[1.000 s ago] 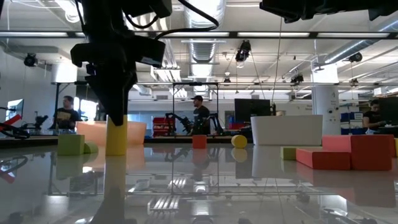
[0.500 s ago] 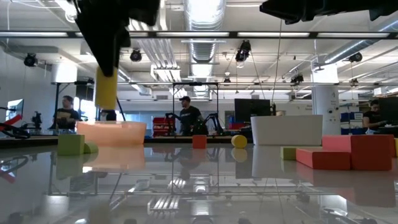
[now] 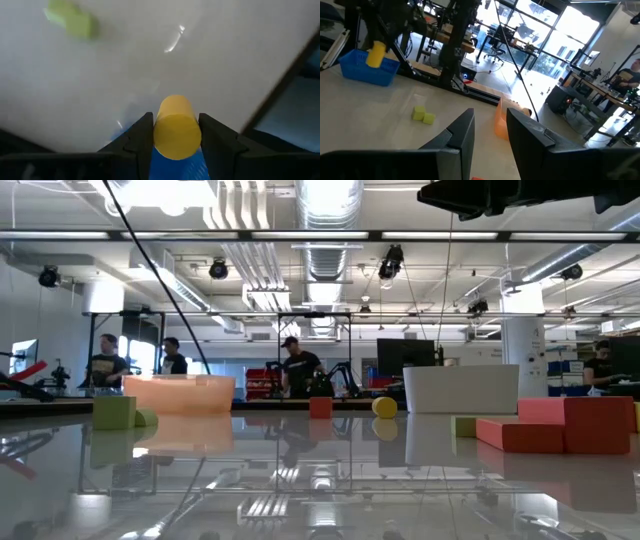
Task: Sort & place blocks by color
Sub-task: Put the left yellow cylindrical block into the blue basket
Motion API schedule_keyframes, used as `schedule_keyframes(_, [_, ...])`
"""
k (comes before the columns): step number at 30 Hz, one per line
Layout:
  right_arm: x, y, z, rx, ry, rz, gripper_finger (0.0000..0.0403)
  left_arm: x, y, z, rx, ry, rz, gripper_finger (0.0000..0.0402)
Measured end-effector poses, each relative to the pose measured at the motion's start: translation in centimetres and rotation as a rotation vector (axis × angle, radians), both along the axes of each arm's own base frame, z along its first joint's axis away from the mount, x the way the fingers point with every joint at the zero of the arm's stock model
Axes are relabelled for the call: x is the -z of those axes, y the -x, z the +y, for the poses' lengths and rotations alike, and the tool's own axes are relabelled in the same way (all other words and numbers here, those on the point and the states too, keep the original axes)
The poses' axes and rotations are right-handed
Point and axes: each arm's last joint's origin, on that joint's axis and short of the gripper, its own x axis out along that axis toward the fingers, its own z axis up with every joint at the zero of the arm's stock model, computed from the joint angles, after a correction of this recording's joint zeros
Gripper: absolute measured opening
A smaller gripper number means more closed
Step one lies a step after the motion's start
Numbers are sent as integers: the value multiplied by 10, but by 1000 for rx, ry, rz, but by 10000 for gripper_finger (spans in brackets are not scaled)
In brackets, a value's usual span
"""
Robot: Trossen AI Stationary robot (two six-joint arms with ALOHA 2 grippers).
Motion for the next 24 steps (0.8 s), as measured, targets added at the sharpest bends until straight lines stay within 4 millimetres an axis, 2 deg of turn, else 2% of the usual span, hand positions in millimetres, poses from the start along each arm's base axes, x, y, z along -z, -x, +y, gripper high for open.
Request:
schedule_keyframes(6, [0,0,0,-4,-1,-2,105,6,38,-42,-109,33,47,118])
schedule_keyframes(11, [0,0,0,-9,-5,-3,105,14,61,-60,-165,28,75,118])
schedule_keyframes(15, [0,0,0,-9,-11,-3,105,27,70,-62,-180,-11,96,118])
schedule_keyframes(24, [0,0,0,-9,-19,-3,105,58,79,-53,-185,-108,153,118])
